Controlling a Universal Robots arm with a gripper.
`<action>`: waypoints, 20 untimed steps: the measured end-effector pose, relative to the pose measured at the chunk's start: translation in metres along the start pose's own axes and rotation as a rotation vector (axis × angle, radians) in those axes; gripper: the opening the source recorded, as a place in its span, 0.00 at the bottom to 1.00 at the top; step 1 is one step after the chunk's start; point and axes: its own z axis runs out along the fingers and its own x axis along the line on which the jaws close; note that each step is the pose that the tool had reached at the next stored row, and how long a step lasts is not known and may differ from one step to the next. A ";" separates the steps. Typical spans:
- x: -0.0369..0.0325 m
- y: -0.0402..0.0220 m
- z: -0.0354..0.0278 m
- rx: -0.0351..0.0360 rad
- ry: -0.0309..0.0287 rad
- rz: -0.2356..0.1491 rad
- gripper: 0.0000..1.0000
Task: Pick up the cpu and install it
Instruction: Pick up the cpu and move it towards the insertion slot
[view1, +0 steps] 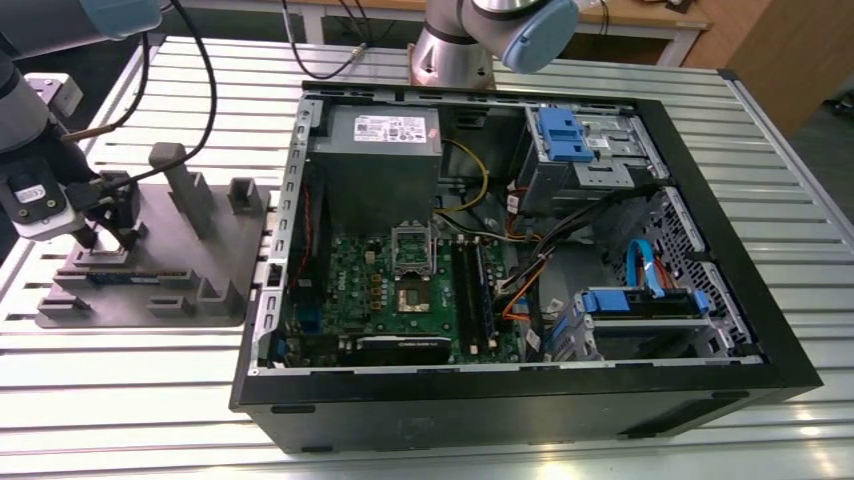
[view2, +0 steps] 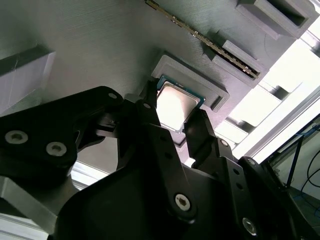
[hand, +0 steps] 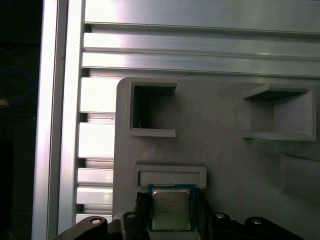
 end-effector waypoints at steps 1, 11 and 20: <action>0.0000 0.0000 0.0000 0.0000 0.0000 0.000 0.47; 0.0000 0.0000 -0.0001 0.0001 0.0002 0.000 0.54; 0.0000 -0.0001 0.0015 -0.0022 0.0001 0.000 0.47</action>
